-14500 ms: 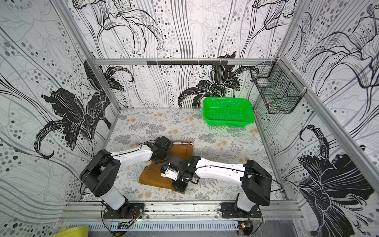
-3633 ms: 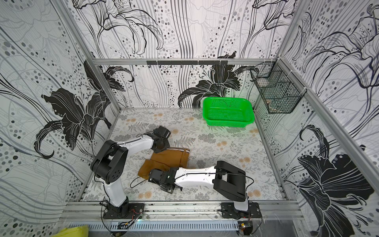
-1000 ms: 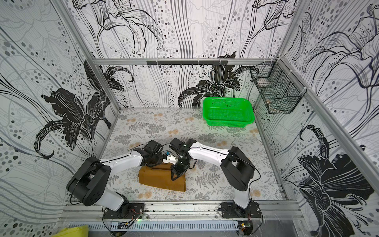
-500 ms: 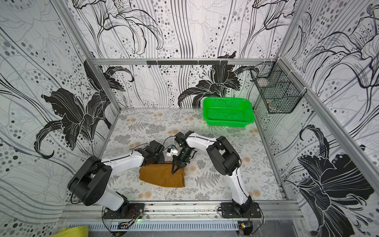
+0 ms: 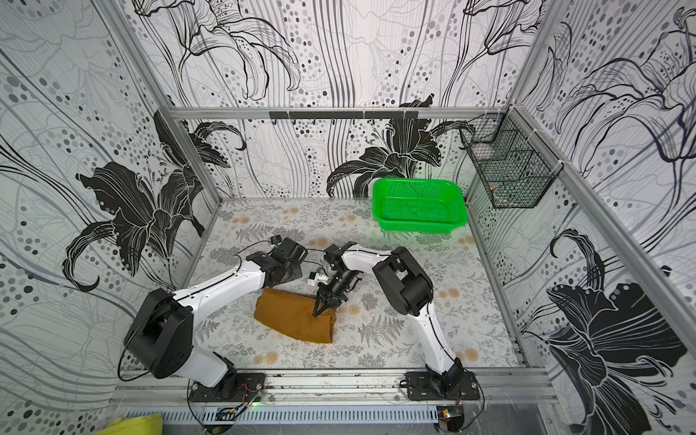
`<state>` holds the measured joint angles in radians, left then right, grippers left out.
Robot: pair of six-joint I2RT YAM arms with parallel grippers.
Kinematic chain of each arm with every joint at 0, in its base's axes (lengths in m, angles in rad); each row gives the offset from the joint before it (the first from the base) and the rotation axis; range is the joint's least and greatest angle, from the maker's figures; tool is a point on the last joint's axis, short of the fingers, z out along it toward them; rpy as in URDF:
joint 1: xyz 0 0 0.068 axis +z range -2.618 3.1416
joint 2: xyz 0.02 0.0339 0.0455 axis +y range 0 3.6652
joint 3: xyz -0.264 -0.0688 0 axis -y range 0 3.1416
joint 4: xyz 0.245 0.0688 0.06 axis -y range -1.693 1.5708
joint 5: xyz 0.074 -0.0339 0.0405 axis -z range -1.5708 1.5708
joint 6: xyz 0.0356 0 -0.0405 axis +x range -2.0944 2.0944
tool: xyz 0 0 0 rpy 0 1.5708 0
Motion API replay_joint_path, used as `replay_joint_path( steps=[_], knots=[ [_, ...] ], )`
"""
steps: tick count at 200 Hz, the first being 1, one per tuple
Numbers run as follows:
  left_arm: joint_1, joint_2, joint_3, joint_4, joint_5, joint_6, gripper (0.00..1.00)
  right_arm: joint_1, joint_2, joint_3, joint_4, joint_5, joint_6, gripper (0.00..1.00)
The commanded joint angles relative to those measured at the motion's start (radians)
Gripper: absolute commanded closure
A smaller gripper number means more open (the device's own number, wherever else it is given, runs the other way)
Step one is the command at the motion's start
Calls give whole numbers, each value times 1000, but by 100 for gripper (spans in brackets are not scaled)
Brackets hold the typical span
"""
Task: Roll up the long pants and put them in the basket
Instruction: Roll the long pant at the center of the board.
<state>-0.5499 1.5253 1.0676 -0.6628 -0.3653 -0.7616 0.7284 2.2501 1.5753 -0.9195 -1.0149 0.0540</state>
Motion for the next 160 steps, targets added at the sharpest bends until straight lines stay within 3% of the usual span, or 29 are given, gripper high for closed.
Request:
replay_joint_path(
  steps=[1, 20, 49, 86, 129, 160],
  knots=[
    [-10, -85, 60, -118, -134, -6, 100, -7, 125, -65, 183, 416, 24, 100],
    [-32, -169, 46, -160, -77, -13, 100, -7, 121, -76, 194, 424, 34, 100],
    [-102, -279, -49, -215, 39, -128, 100, -7, 121, -85, 201, 427, 47, 100],
    [-151, -359, -198, -92, 143, -233, 100, -7, 118, -97, 220, 415, 63, 100],
    [-150, -254, -277, 46, 127, -270, 100, -7, 126, -90, 222, 403, 72, 100],
    [-148, -103, -313, 146, 105, -266, 100, -4, 121, -106, 227, 409, 76, 100]
  ],
)
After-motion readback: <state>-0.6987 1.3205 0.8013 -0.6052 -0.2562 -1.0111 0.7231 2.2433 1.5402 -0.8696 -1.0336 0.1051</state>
